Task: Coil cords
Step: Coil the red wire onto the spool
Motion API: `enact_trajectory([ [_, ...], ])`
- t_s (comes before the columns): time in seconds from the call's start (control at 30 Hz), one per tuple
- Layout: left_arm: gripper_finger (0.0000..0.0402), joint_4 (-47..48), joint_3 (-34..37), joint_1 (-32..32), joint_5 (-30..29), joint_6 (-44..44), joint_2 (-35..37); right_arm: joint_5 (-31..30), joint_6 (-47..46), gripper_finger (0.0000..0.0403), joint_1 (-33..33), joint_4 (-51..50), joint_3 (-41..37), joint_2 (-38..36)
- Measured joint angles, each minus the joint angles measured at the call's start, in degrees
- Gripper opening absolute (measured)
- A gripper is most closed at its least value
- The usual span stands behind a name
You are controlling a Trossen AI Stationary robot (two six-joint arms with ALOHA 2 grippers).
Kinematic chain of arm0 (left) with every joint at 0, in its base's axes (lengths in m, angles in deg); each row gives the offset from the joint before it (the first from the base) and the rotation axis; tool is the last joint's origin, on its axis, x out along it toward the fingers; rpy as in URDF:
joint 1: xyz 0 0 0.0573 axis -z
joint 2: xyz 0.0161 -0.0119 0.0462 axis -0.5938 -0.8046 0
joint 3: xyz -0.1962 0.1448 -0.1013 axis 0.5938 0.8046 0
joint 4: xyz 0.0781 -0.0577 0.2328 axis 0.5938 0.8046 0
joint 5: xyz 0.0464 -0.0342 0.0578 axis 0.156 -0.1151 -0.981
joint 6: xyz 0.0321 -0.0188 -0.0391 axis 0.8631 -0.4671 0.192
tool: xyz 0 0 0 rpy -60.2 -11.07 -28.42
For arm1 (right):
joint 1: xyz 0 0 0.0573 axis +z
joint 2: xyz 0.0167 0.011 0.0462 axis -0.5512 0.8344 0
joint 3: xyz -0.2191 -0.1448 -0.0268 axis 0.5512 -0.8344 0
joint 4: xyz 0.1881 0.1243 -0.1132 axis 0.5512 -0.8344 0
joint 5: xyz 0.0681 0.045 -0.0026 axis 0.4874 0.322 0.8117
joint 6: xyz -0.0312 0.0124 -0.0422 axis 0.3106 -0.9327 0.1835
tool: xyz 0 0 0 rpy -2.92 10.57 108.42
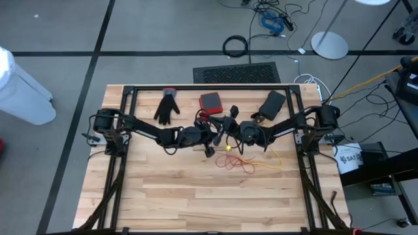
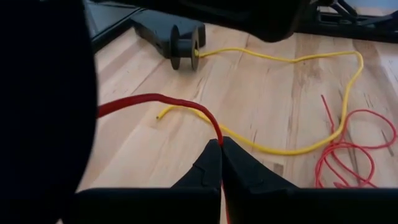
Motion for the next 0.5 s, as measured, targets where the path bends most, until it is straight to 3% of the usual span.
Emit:
enact_trajectory([
  [0.5, 0.0, 1.5, 0.0, 0.1, -1.0, 0.2, 0.1, -3.2, 2.5, 0.0, 0.7, 0.2, -0.1, 0.2],
])
